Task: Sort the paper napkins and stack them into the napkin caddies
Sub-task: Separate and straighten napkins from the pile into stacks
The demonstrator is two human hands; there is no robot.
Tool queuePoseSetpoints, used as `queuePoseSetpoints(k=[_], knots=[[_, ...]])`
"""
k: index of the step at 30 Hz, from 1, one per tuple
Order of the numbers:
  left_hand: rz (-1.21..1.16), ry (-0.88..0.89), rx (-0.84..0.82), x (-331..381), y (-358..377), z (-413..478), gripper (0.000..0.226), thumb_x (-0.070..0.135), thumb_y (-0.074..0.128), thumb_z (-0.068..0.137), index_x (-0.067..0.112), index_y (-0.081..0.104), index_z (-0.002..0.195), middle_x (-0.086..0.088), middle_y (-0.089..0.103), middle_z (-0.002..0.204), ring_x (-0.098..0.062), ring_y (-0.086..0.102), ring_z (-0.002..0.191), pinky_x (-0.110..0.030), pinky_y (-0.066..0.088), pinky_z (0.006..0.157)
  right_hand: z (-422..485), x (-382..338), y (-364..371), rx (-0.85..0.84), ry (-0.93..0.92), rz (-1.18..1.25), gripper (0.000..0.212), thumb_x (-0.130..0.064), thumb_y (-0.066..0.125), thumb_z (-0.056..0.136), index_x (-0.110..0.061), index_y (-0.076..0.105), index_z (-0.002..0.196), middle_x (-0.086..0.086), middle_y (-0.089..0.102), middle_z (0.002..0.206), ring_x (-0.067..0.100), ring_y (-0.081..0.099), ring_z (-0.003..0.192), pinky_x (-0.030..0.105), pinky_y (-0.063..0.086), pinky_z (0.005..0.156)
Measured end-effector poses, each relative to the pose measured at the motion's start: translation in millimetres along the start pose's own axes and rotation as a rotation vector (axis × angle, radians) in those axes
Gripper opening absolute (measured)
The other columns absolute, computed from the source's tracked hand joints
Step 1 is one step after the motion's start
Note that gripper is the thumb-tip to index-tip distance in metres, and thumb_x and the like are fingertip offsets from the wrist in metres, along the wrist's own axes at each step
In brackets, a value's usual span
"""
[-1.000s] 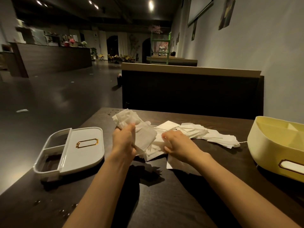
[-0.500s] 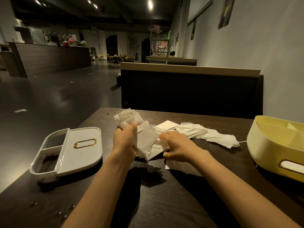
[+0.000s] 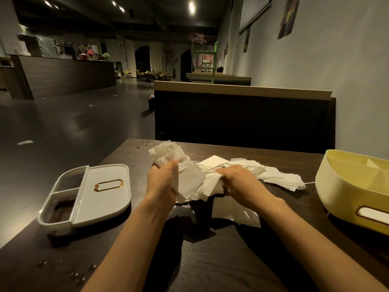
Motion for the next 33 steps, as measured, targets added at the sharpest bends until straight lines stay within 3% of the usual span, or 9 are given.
queuePoseSetpoints(k=[2, 4, 9, 12, 19, 23, 27, 31, 33], knots=[[0.0, 0.009, -0.006, -1, 0, 0, 0.022, 0.011, 0.058, 0.091, 0.018, 0.05, 0.11, -0.007, 0.058, 0.102, -0.024, 0.059, 0.093, -0.045, 0.055, 0.078, -23, 7, -14, -0.013, 0.008, -0.011, 0.021, -0.018, 0.038, 0.096, -0.017, 0.059, 0.095, 0.0, 0.063, 0.094, 0.02, 0.054, 0.092, 0.037, 0.048, 0.079], [0.014, 0.019, -0.02, -1, 2, -1, 0.019, 0.01, 0.058, 0.091, 0.019, 0.051, 0.106, -0.005, 0.058, 0.099, -0.022, 0.058, 0.09, -0.041, 0.054, 0.072, -47, 12, -24, -0.09, 0.013, -0.056, 0.022, -0.023, 0.041, 0.096, -0.019, 0.061, 0.102, -0.002, 0.063, 0.103, 0.017, 0.054, 0.1, 0.035, 0.046, 0.087], [0.066, 0.03, -0.04, -5, 7, -7, 0.014, 0.009, 0.055, 0.092, 0.019, 0.049, 0.1, -0.006, 0.053, 0.097, -0.02, 0.054, 0.088, -0.036, 0.05, 0.062, -82, 9, -20, -0.447, 0.136, 0.031, 0.044, -0.042, 0.053, 0.087, -0.02, 0.05, 0.125, -0.001, 0.053, 0.128, 0.017, 0.048, 0.115, 0.035, 0.043, 0.099], [0.109, 0.021, -0.05, -7, 10, -12, 0.012, 0.01, 0.052, 0.094, 0.021, 0.049, 0.091, -0.007, 0.051, 0.096, -0.02, 0.052, 0.086, -0.034, 0.048, 0.061, -78, 12, -14, -0.382, 0.153, 0.013, 0.047, -0.036, 0.054, 0.088, -0.027, 0.042, 0.132, -0.003, 0.05, 0.13, 0.016, 0.046, 0.117, 0.031, 0.04, 0.101], [0.15, -0.026, -0.089, -11, 17, -16, 0.019, 0.011, 0.048, 0.096, 0.018, 0.042, 0.113, -0.005, 0.049, 0.092, -0.018, 0.05, 0.081, -0.031, 0.041, 0.055, -66, 7, -10, -0.129, 0.134, -0.2, 0.015, -0.018, 0.047, 0.091, -0.023, 0.054, 0.104, -0.001, 0.063, 0.107, 0.021, 0.059, 0.098, 0.032, 0.045, 0.08], [0.131, -0.096, -0.086, -10, 13, -15, 0.023, 0.016, 0.048, 0.097, 0.019, 0.041, 0.118, -0.01, 0.051, 0.1, -0.025, 0.055, 0.087, -0.037, 0.048, 0.057, -61, 26, -33, -0.007, 0.403, 0.577, 0.016, -0.004, 0.062, 0.08, -0.02, 0.063, 0.08, 0.003, 0.07, 0.088, 0.022, 0.064, 0.085, 0.032, 0.051, 0.071], [0.157, -0.194, -0.103, -19, 17, -17, 0.027, 0.018, 0.05, 0.096, 0.014, 0.043, 0.122, -0.016, 0.052, 0.108, -0.03, 0.057, 0.093, -0.04, 0.051, 0.063, -73, 23, -51, 0.107, 0.671, 1.482, 0.016, -0.004, 0.06, 0.085, -0.014, 0.059, 0.098, 0.007, 0.066, 0.098, 0.02, 0.063, 0.091, 0.035, 0.057, 0.071], [0.277, -0.267, -0.226, -40, 38, -35, 0.006, 0.018, 0.052, 0.093, 0.016, 0.047, 0.094, -0.01, 0.049, 0.096, -0.023, 0.049, 0.083, -0.032, 0.038, 0.058, -76, 14, -52, 0.027, 0.716, 1.766, 0.036, -0.008, 0.061, 0.072, -0.011, 0.056, 0.108, 0.013, 0.063, 0.105, 0.025, 0.062, 0.092, 0.03, 0.058, 0.064], [0.279, -0.311, -0.285, -50, 46, -43, 0.006, 0.015, 0.051, 0.092, 0.014, 0.051, 0.097, -0.009, 0.051, 0.092, -0.021, 0.05, 0.082, -0.032, 0.04, 0.058, -76, 11, -54, -0.003, 0.675, 1.84, 0.043, -0.007, 0.065, 0.07, -0.009, 0.054, 0.112, 0.015, 0.064, 0.104, 0.027, 0.065, 0.088, 0.031, 0.06, 0.064]])
Point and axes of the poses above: each hand's wrist, its own z-axis towards the middle knuckle, its own y-axis out of the palm, x = y × z, the point moved 4 cm from there along z, towards the middle knuckle
